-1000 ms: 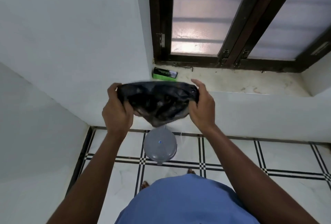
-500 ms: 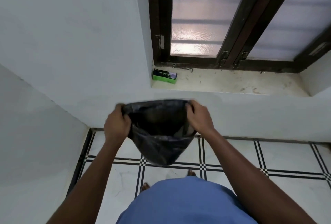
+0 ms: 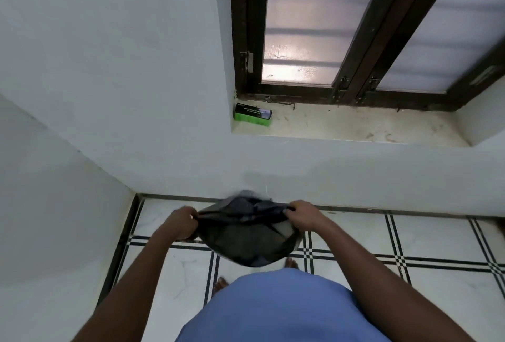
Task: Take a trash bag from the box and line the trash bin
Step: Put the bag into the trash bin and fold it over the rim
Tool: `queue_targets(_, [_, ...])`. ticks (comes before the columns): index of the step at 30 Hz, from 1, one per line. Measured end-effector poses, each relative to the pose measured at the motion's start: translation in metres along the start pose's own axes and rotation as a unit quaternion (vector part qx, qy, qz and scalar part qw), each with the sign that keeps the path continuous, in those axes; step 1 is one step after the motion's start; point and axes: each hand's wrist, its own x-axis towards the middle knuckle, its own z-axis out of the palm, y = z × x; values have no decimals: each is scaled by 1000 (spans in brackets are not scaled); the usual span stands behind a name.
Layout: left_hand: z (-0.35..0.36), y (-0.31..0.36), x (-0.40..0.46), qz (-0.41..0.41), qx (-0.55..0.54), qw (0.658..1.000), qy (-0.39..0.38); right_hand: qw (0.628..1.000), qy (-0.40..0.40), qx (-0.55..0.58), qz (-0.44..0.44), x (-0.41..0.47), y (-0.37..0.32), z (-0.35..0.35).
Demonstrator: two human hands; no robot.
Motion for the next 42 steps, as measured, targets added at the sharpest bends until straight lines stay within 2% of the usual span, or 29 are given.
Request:
queue_targets(2, [-7, 3, -1, -6, -153, 987, 56, 997, 43, 62, 10, 0, -5, -4])
queue_targets(4, [-15, 13, -6, -8, -292, 954, 74, 987, 80, 139, 20, -2, -14, -6])
queue_targets(7, [-28, 32, -19, 12, -468, 883, 42, 963, 149, 222, 44, -6, -26, -6])
queue_targets(9, [-33, 38, -21, 26, -517, 855, 30, 958, 172, 222, 64, -13, -30, -3])
queue_targets(11, [-38, 42, -25, 44, -527, 849, 24, 971, 170, 148, 81, -27, -37, 0])
queue_targets(13, [-41, 49, -31, 79, -485, 871, 20, 981, 156, 11, 111, -41, -48, 6])
queue_targets(15, [-43, 56, -39, 124, -436, 891, 7, 978, 169, -55, 106, -52, -67, 14])
queue_targets(19, [-44, 66, -48, 199, -355, 913, -24, 946, 301, -47, -110, -59, -103, 16])
queue_targets(21, [-48, 68, -50, 218, -326, 920, -31, 936, 313, -43, -156, -59, -111, 12])
queue_targets(23, [-52, 65, -52, 219, -312, 924, -33, 936, 306, -59, -165, -54, -109, 3])
queue_targets(25, [-56, 60, -49, 217, -263, 940, 0, 940, 301, -10, -159, -56, -103, -5])
queue_targets(27, [-58, 53, -42, 203, -141, 965, 83, 941, 301, 53, -142, -59, -95, -15])
queue_targets(29, [-59, 44, -38, 164, -60, 967, 185, 934, 325, 62, -130, -62, -85, -24])
queue_targets(32, [-57, 39, -43, 111, -84, 960, 244, 935, 333, 79, -93, -64, -64, -33])
queue_targets(33, [-57, 39, -45, 102, -112, 960, 235, 938, 323, 95, -84, -63, -58, -34])
queue_targets(35, [-53, 44, -51, 72, -263, 946, 174, 943, 295, 139, -75, -63, -47, -32])
queue_targets(38, [-40, 54, -61, 34, -485, 873, 48, 948, 259, 169, -73, -67, -38, -22])
queue_targets(42, [-13, 59, -67, 30, -591, 806, -32, 953, 187, 226, -77, -76, -27, -5])
